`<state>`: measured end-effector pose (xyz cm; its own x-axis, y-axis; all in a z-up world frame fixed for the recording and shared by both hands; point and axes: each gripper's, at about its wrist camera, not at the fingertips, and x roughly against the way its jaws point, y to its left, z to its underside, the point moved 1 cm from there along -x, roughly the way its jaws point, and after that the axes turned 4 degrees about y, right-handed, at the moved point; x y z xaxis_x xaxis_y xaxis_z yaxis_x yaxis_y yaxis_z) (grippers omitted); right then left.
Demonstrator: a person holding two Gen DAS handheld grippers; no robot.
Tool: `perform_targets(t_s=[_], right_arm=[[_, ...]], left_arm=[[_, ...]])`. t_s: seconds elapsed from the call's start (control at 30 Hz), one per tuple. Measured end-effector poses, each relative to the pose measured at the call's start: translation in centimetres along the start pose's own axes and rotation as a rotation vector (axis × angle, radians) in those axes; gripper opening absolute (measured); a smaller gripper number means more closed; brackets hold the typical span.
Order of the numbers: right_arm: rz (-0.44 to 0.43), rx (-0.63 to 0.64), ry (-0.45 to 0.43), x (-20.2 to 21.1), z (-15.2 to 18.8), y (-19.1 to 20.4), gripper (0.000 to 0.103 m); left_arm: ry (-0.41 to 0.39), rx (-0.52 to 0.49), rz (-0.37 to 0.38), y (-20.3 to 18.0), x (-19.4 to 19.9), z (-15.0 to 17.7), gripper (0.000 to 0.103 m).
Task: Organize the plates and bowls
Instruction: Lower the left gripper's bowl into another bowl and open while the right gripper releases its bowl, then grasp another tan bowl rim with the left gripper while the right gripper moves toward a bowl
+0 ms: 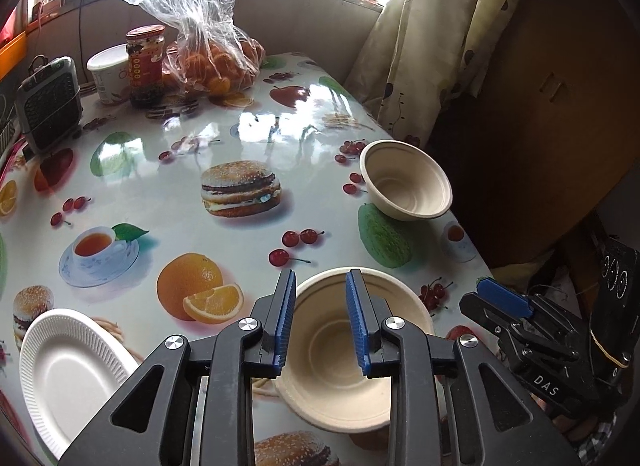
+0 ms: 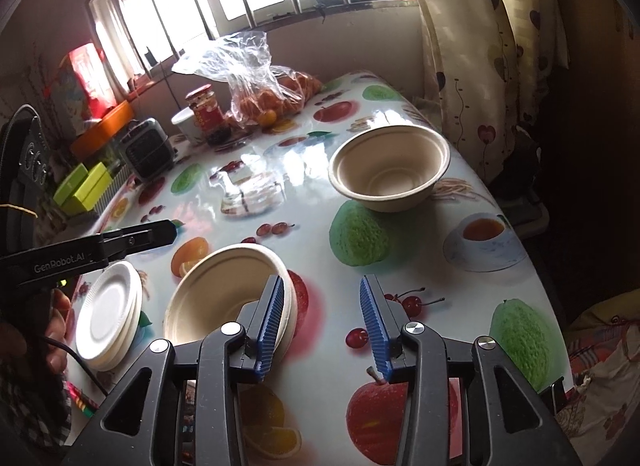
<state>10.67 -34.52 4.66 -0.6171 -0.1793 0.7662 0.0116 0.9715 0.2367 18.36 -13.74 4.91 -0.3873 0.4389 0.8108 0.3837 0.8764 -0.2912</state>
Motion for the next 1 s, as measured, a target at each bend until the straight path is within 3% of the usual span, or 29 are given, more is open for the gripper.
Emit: perform_targets(t_s=[0.63, 0.77, 1.0], right_arm=[[0.112, -0.077, -0.044, -0.8, -5.0, -5.9, 0.04], [0.114, -0.106, -0.039, -1.5, -5.9, -7.2, 0.04], [0.124, -0.117, -0.026, -3.2, -7.2, -8.6, 0.041]], left_arm=[[-0.008, -0.049, 0.044, -1.2, -3.5, -6.7, 0.027], [0.023, -0.052, 0.077, -1.4, -5.0, -7.9, 0.027], [0.044, -0.094, 0.068, -2.3, -7.3, -10.0, 0.027]])
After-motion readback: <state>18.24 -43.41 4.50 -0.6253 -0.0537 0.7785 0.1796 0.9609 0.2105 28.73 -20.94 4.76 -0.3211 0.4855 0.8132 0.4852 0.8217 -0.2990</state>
